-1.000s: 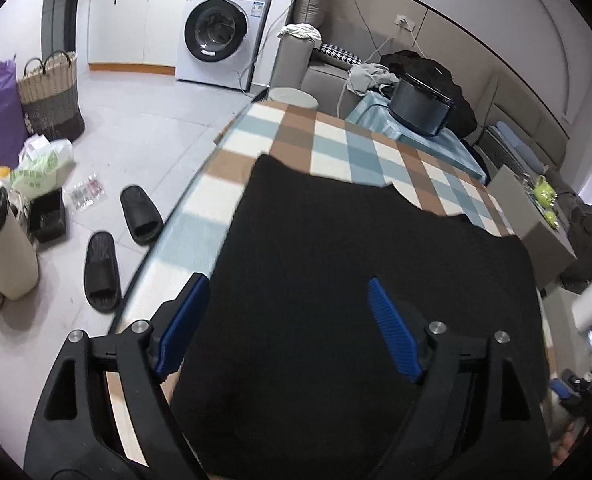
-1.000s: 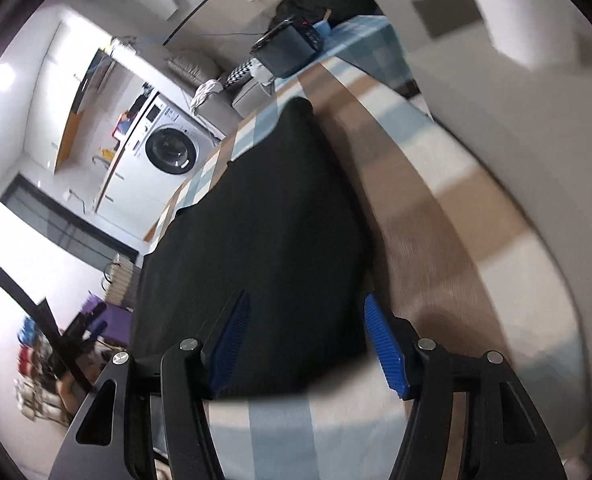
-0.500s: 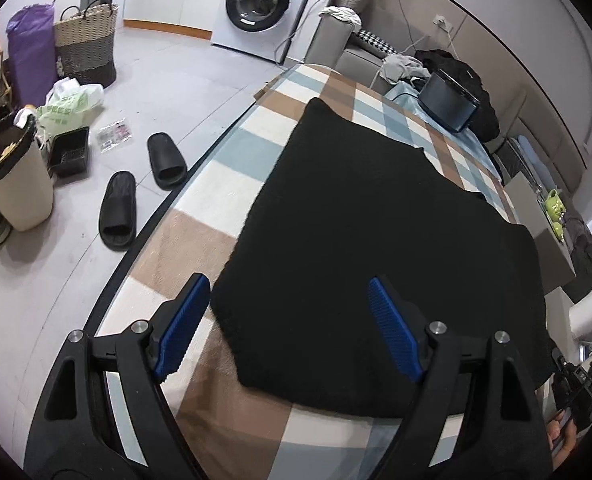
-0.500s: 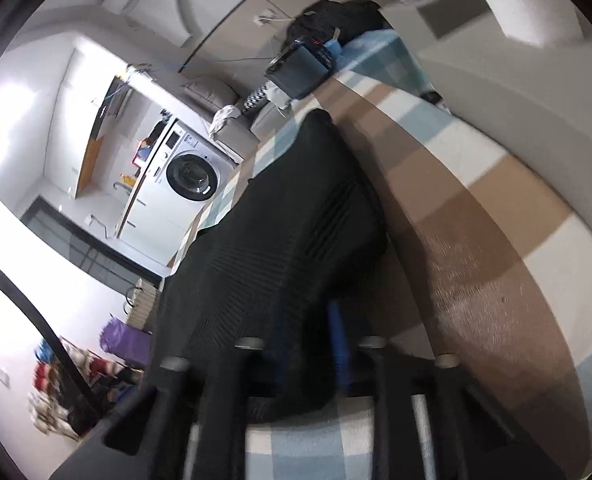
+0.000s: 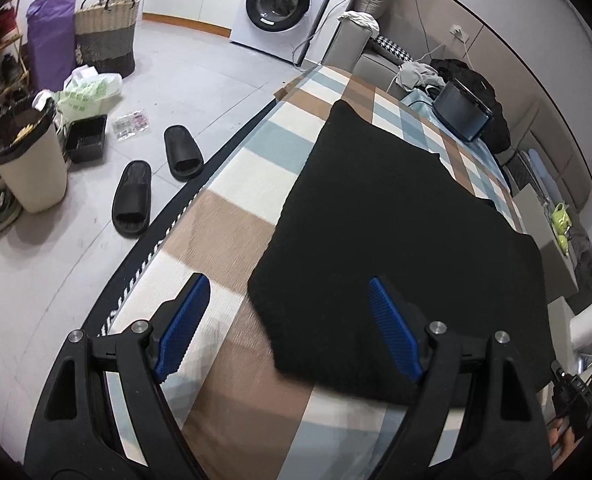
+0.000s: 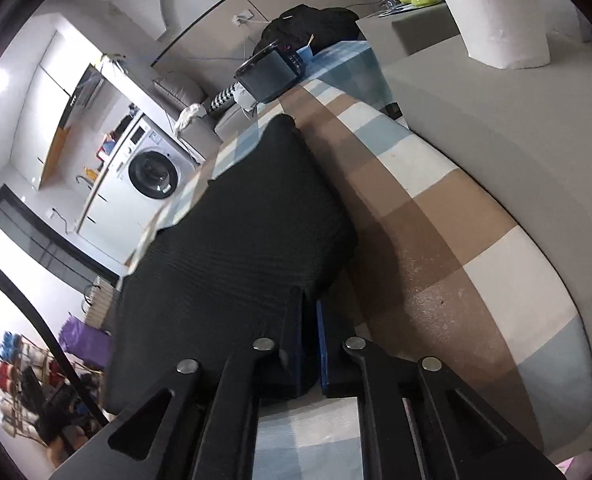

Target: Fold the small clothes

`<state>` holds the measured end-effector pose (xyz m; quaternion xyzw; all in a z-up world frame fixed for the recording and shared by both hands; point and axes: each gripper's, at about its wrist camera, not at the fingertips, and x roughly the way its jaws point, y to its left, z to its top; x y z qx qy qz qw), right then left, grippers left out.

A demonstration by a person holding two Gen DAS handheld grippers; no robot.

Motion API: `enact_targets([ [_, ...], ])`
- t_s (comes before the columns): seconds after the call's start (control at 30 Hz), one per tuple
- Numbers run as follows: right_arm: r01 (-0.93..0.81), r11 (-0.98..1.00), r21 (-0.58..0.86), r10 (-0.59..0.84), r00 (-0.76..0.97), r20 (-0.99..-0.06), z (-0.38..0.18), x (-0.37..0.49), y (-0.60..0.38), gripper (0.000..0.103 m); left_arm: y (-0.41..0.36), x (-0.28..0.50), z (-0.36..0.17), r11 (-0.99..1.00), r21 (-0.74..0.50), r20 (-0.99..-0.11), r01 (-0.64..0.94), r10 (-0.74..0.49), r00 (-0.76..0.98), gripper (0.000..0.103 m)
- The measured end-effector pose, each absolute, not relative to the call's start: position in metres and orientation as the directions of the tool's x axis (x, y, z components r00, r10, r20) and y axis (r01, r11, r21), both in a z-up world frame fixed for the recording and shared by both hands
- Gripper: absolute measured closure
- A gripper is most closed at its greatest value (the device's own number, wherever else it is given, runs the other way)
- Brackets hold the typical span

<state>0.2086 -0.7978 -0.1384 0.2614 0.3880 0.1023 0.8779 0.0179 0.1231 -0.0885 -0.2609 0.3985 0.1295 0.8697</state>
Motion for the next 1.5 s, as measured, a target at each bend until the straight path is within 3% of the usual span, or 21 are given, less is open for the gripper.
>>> enact_targets([
  [0.1, -0.012, 0.848, 0.53, 0.378, 0.716, -0.587, -0.119, 0.2, -0.798, 0.08, 0.123, -0.001, -0.087, 0.816, -0.374, -0.753, -0.44, 0.01, 0.658, 0.023],
  [0.17, -0.051, 0.841, 0.538, 0.397, 0.734, -0.551, -0.109, 0.194, -0.796, 0.05, 0.121, -0.014, -0.089, 0.802, -0.402, -0.748, -0.441, -0.011, 0.663, 0.023],
  [0.23, -0.118, 0.809, 0.576, 0.454, 0.748, -0.485, -0.096, 0.189, -0.792, 0.042, 0.116, -0.024, -0.093, 0.785, -0.439, -0.742, -0.438, -0.041, 0.669, 0.023],
  [0.33, -0.176, 0.794, 0.582, 0.5, 0.733, -0.461, -0.085, 0.189, -0.778, 0.035, 0.11, -0.032, -0.101, 0.759, -0.482, -0.741, -0.438, -0.087, 0.666, 0.023],
  [0.5, -0.242, 0.773, 0.587, 0.57, 0.672, -0.473, -0.088, 0.2, -0.749, 0.035, 0.099, -0.034, -0.121, 0.675, -0.611, -0.703, -0.413, -0.225, 0.674, 0.024],
  [0.7, -0.267, 0.757, 0.597, 0.608, 0.622, -0.493, -0.099, 0.203, -0.724, 0.035, 0.093, -0.014, -0.126, 0.663, -0.642, -0.676, -0.385, -0.251, 0.693, 0.024],
  [0.77, -0.268, 0.755, 0.598, 0.615, 0.605, -0.506, -0.103, 0.205, -0.718, 0.035, 0.095, -0.005, -0.128, 0.65, -0.649, -0.669, -0.395, -0.241, 0.703, 0.031],
  [0.8, -0.268, 0.757, 0.596, 0.615, 0.602, -0.51, -0.104, 0.205, -0.716, 0.035, 0.097, 0.001, -0.128, 0.641, -0.649, -0.67, -0.41, -0.226, 0.707, 0.04],
  [0.9, -0.268, 0.76, 0.592, 0.616, 0.588, -0.525, -0.111, 0.209, -0.71, 0.035, 0.101, 0.027, -0.131, 0.66, -0.586, -0.719, -0.47, -0.157, 0.677, 0.084],
  [0.93, -0.265, 0.764, 0.589, 0.613, 0.585, -0.532, -0.113, 0.21, -0.708, 0.035, 0.101, 0.034, -0.133, 0.666, -0.575, -0.725, -0.475, -0.146, 0.673, 0.088],
  [1.27, -0.233, 0.788, 0.569, 0.58, 0.592, -0.56, -0.119, 0.212, -0.714, 0.035, 0.062, 0.069, -0.067, 0.869, -0.346, -0.644, -0.355, 0.055, 0.763, 0.093],
  [1.4, -0.222, 0.788, 0.574, 0.573, 0.606, -0.552, -0.118, 0.206, -0.721, 0.035, 0.013, 0.091, -0.029, 0.959, -0.228, -0.573, -0.171, 0.01, 0.82, 0.093],
  [1.5, -0.205, 0.792, 0.575, 0.559, 0.621, -0.55, -0.116, 0.2, -0.729, 0.035, -0.041, 0.11, -0.007, 0.986, -0.164, -0.528, 0.022, -0.107, 0.842, 0.093],
])
